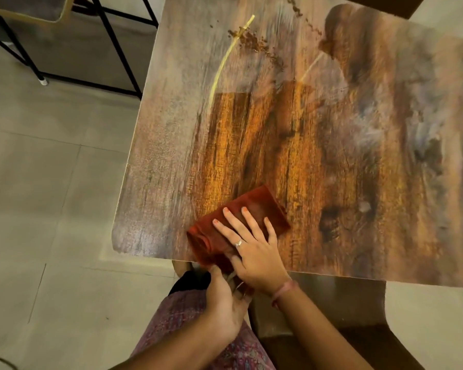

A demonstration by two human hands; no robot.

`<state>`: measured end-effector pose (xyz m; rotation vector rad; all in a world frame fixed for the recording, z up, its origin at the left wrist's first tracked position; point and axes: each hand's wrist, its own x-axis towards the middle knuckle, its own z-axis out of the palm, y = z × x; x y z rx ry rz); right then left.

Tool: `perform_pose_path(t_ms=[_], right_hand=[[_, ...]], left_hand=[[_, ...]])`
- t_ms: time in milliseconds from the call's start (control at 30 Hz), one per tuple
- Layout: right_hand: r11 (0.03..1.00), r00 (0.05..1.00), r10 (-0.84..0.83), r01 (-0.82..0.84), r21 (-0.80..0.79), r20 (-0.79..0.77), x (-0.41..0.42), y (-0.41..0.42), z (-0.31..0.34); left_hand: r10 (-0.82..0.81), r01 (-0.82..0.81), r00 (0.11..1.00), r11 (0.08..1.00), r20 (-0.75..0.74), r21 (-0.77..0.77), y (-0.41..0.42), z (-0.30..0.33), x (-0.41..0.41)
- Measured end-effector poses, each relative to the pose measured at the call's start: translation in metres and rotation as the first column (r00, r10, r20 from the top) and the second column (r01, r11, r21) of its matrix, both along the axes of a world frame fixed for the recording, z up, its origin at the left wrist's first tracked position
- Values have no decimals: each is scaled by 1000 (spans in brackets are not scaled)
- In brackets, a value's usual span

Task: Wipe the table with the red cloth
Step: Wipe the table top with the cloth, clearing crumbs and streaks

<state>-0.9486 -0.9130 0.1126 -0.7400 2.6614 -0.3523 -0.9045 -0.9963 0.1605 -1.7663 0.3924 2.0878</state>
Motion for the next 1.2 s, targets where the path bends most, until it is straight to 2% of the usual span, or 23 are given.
perform_pose_path(t_ms=[67, 133, 200, 233, 267, 300, 333, 367, 400, 433, 500, 600, 700, 800, 900, 967, 1100, 1167, 1200], right_hand=[[998, 998, -56, 56, -5, 1, -20, -12, 3], [992, 992, -128, 128, -11, -18, -54, -23, 2], [982, 981, -188, 188, -12, -48, -98, -28, 0], [977, 975, -214, 213, -14, -56, -122, -29, 0], [971, 970, -238, 237, -21, -56, -148, -29, -1], [966, 964, -260, 259, -30, -48, -174, -27, -1], [960, 959, -280, 279, -37, -36, -201, -26, -2], [953, 953, -302, 301, -38, -25, -227, -24, -3], [945, 945, -326, 326, -38, -16, -252, -23, -3], [936, 937, -351, 350, -37, -7, -277, -23, -3], [918, 919, -395, 395, -29, 9, -323, -23, -2], [906, 906, -423, 423, -30, 7, -357, -23, -3], [938, 938, -344, 341, -64, -49, -327, -17, -5], [977, 965, -214, 212, -31, -155, -253, 16, -5], [984, 971, -162, 172, 44, -176, -225, 68, -1], [955, 945, -280, 293, 55, -169, -267, 96, 0], [795, 795, -605, 606, 17, -54, -404, 119, 1], [730, 730, -683, 683, 5, -25, -429, 108, 1], [730, 729, -684, 684, -11, -35, -421, 98, -1]], left_hand=[[-154, 155, 987, 988, -44, 19, -6, 6, -2], [-361, 367, 924, 930, -126, 27, -12, 11, -9], [-551, 565, 800, 825, -239, -10, -18, 18, -21], [-643, 645, 706, 757, -297, -106, -21, 22, -30], [-759, 697, 558, 648, -335, -307, -24, 21, -41], [-882, 674, 349, 471, -316, -569, -26, 17, -51], [-974, 541, 119, 228, -195, -810, -29, 11, -63], [-997, 320, -76, -37, 13, -947, -31, 4, -75], [-958, 76, -194, -231, 213, -970, -33, -4, -87], [-904, -138, -254, -319, 345, -938, -33, -12, -100], [-803, -404, -336, -349, 492, -846, -26, -27, -120], [-708, -560, -366, -351, 604, -751, -19, -46, -147], [-695, -596, -368, -334, 617, -731, -22, -56, -171], [-696, -584, -398, -310, 598, -750, -27, -63, -178], [-686, -619, -350, -341, 637, -707, -26, -64, -178], [-688, -620, -336, -353, 643, -701, -25, -63, -179], [-687, -600, -341, -367, 642, -711, -24, -64, -180], [-679, -598, -339, -379, 651, -706, -24, -64, -180], [-673, -598, -343, -382, 655, -705, -24, -63, -180]])
